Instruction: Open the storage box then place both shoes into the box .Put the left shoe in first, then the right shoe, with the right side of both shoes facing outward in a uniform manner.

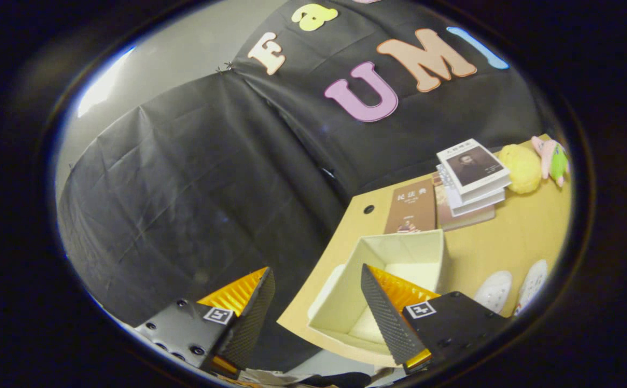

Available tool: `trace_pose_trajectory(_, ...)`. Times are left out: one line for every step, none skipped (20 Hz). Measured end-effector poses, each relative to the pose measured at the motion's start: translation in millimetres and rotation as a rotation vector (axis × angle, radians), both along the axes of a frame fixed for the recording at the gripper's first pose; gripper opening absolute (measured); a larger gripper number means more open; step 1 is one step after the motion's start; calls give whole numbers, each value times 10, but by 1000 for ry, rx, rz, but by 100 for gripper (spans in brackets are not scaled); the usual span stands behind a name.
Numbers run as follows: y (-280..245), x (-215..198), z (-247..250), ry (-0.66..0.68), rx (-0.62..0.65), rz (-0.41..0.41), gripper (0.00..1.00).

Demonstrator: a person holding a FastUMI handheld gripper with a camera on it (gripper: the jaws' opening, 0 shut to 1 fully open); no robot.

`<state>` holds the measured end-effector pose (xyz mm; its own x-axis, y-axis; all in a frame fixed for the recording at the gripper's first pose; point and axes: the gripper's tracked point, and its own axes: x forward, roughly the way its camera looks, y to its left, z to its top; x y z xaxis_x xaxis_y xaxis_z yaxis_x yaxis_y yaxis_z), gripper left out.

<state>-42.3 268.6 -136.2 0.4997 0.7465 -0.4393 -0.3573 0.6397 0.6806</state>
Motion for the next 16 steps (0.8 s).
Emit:
trace_pose_trajectory(-133,33,-47,-1,-18,-15,99)
trace_pose_trajectory(-247,47,-87,-2,-34,-30,100)
trace_pose_trajectory(-375,73,-130,-2,-51,-44,100)
trace_pose_trajectory(-484,90,-171,-4,-69,-58,100)
trace_pose_trajectory(-599,111,-219,-8,-88,-68,100)
trace_pose_trajectory(-702,116,-270,-11,-110,-77,100)
trace_pose_trajectory(-808,127,-327,-15,-134,-84,100)
trace_pose_trajectory(-898,126,-392,-18,-156,-88,100)
trace_pose_trajectory(-993,134,-452,-18,-177,-92,100)
trace_pose_trajectory(-1069,123,-517,-17,-197,-96,100)
trace_pose_trajectory(-1154,125,-591,-12,-217,-100,100)
trace_pose_trajectory(-1228,106,-676,-6,-236,-102,100)
trace_pose_trajectory(-1304,103,-757,0,-255,-102,100)
trace_pose_trajectory(-1387,82,-846,6,-275,-102,100)
trace_pose_trajectory(-1467,71,-929,13,-294,-103,100)
trace_pose_trajectory(-1537,53,-1008,22,-309,-104,100)
